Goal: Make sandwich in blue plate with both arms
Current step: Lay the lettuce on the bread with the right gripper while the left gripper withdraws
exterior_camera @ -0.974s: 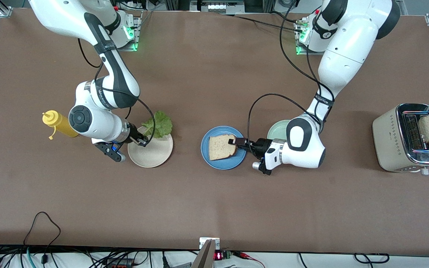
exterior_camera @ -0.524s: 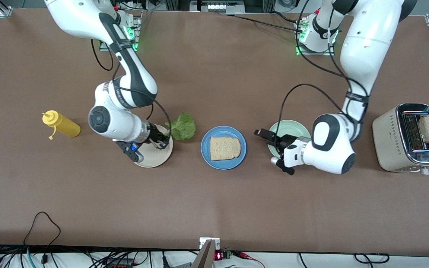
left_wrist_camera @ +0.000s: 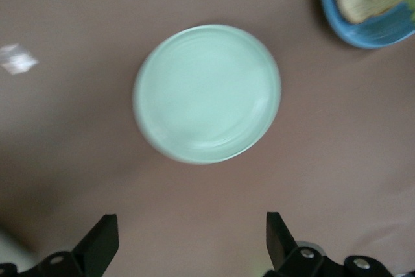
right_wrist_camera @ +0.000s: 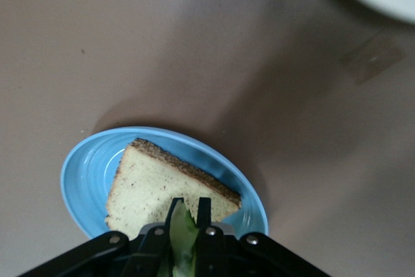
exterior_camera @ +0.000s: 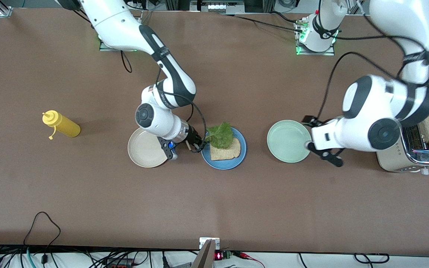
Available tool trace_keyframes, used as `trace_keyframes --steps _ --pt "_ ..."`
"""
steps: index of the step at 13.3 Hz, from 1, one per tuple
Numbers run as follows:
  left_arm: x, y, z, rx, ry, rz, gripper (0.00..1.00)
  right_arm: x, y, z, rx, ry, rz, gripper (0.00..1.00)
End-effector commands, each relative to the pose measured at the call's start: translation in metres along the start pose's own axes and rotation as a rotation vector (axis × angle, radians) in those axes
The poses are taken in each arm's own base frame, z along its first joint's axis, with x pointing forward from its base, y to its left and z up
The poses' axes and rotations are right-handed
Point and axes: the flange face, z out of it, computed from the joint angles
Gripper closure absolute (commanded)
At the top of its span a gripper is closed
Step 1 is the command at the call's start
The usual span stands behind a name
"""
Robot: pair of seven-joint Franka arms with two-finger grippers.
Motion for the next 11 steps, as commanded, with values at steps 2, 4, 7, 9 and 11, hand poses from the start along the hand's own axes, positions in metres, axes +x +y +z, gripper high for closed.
trace_keyframes --steps 2,4,7,9,11 --pt "-0.035 -0.014 -0.090 0.161 0.089 -0.048 0.00 -0.010 -0.009 0.016 0.022 -0.002 0.024 0.57" --pt "-0.054 -0.032 -0.118 0.170 0.104 -0.100 0.00 -0.011 -0.018 0.014 0.040 -0.003 0.031 0.49" --pt "-0.064 -0.051 -0.138 0.174 0.158 -0.209 0.00 -0.010 -0.019 0.011 0.042 -0.003 0.033 0.37" --pt "-0.066 -0.050 -0.140 0.163 0.169 -0.298 0.00 0.000 -0.022 -0.002 0.041 0.006 0.028 0.06" --pt "-0.079 -0.044 -0.152 0.146 0.194 -0.274 0.00 0.018 -0.022 -0.017 0.003 0.013 -0.013 0.00"
